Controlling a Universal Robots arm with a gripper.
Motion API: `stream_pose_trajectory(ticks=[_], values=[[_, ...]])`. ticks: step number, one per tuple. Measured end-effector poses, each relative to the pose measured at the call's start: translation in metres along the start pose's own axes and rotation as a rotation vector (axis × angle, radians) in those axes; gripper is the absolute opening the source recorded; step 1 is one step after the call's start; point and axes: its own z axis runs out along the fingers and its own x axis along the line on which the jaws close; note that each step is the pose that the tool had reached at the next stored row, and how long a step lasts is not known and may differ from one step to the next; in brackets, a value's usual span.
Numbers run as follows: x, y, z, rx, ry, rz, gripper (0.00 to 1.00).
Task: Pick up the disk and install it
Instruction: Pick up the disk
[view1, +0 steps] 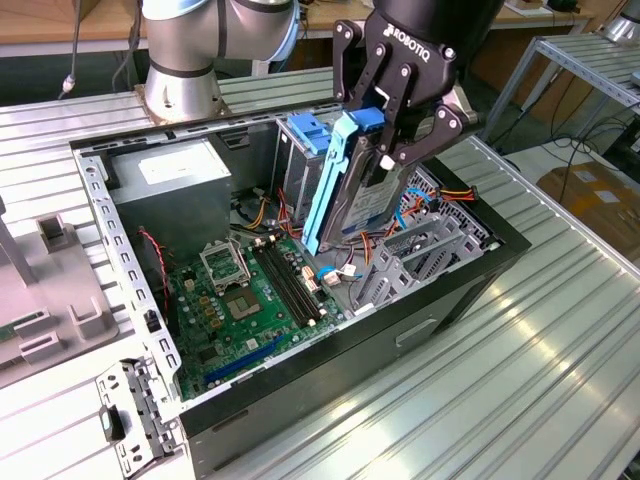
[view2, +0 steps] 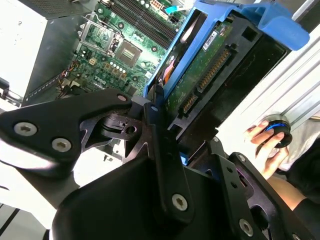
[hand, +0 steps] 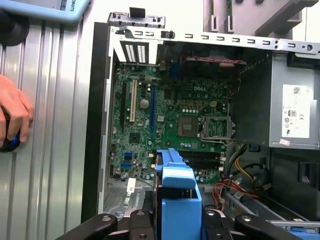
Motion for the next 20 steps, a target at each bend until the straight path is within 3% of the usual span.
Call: stream_pose_trajectory(ticks=[15, 20], values=[[0.0118, -0.011, -0.0003, -0.0005, -0.0001, 0.0, 0.37], [0.0198, -0.0164, -0.0005, -0.0012, -0.0001, 0.0, 0.37]])
